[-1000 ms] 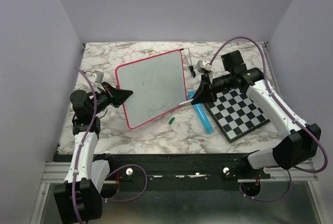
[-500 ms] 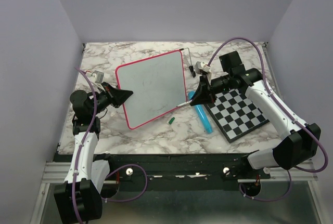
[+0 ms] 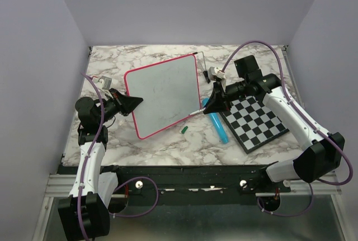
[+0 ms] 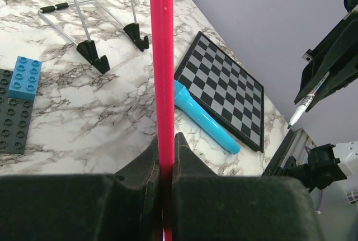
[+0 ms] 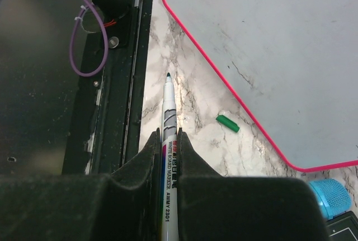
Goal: Write a sentence on the whiteboard
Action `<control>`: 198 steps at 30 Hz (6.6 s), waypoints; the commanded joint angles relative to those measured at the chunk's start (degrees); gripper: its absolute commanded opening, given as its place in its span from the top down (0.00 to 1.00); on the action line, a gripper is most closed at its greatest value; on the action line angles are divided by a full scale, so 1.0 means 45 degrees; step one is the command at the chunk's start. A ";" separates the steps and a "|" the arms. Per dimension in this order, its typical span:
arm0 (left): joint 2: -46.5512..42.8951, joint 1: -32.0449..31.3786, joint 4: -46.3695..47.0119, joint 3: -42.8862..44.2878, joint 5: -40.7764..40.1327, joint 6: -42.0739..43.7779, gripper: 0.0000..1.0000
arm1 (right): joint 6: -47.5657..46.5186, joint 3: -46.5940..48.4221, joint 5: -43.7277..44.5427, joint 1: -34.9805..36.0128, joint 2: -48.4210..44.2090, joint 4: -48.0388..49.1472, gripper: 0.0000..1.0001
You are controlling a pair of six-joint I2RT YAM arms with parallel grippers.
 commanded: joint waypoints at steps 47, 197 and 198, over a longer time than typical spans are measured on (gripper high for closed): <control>-0.0415 -0.0162 0.1192 0.0070 -0.0084 -0.0124 1.00 | -0.0090 0.0741 0.0529 0.0690 0.0605 -0.0137 0.99; -0.0122 -0.0417 0.1290 -0.0243 -0.0475 0.0345 1.00 | 0.7897 0.7811 0.1876 0.3171 0.6543 0.5195 0.99; -0.0141 -0.0436 0.1290 -0.0262 -0.0494 0.0403 1.00 | 0.7917 0.7792 0.1877 0.3171 0.6562 0.5195 0.99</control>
